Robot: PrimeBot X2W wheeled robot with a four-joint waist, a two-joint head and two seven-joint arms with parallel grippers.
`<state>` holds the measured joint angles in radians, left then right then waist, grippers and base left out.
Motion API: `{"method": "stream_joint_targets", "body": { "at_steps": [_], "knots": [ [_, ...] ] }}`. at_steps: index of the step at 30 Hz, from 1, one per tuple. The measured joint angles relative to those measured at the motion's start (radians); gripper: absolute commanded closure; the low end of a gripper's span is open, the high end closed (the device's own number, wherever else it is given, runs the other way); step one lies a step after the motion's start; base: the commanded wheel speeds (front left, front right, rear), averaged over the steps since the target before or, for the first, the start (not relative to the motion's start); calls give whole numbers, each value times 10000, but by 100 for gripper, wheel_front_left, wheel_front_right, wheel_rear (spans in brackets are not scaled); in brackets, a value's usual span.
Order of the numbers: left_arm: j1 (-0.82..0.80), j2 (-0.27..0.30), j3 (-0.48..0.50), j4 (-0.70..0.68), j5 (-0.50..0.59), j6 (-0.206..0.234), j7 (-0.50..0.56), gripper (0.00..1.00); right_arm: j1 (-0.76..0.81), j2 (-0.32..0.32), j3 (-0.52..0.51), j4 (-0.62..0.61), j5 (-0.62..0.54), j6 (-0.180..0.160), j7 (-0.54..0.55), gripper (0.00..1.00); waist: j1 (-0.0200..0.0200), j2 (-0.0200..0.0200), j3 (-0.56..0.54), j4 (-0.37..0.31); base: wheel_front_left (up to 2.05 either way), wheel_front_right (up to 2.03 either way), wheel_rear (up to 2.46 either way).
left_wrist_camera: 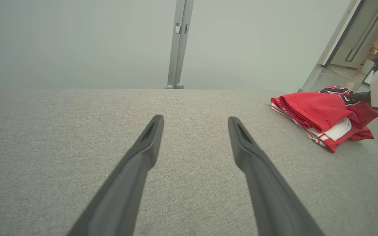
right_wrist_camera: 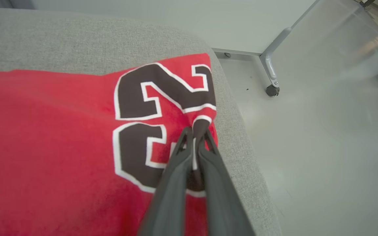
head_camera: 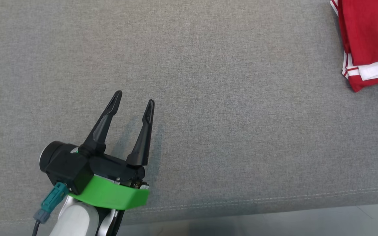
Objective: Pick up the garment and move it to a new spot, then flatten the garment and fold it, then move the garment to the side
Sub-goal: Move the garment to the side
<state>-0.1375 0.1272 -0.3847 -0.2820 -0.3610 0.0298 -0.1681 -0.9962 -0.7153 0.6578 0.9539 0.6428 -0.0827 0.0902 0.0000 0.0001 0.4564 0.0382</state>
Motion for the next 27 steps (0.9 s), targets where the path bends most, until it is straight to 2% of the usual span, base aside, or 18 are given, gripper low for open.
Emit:
{"method": "stream_joint_targets", "body": {
  "at_steps": [2,3,6,8,9,10,11,19,27],
  "knots": [
    [-77,25,-2,-21,38,0,0,0,8,65,-38,198,4,-107,-82,66,0,0,65,-37,0,0,0],
    [-128,42,0,-31,52,0,2,0,16,71,-42,286,4,-159,-142,60,0,0,84,-52,0,0,0],
    [-178,84,36,-134,81,8,38,0,34,75,-123,510,33,-178,-257,53,0,0,104,-67,0,0,0],
    [-178,115,67,-159,82,23,90,0,35,92,-142,600,33,-209,-360,33,0,0,113,-75,0,0,0],
    [-178,125,88,-167,88,27,92,0,36,107,-157,650,33,-209,-370,11,0,0,118,-81,0,0,0],
    [-178,132,109,-174,115,29,98,0,38,125,-182,704,35,-211,-385,4,0,0,124,-87,0,0,0],
    [-178,138,125,-182,136,56,104,0,45,142,-209,769,59,-240,-451,0,0,0,131,-95,0,0,0],
    [-178,142,286,-196,136,148,186,0,275,274,-211,1198,178,-242,-474,0,0,0,121,-208,0,0,0],
    [-178,140,416,-100,121,157,109,0,318,253,-119,1208,59,-182,-1170,0,0,0,-95,-456,0,0,0]
  ]
}}
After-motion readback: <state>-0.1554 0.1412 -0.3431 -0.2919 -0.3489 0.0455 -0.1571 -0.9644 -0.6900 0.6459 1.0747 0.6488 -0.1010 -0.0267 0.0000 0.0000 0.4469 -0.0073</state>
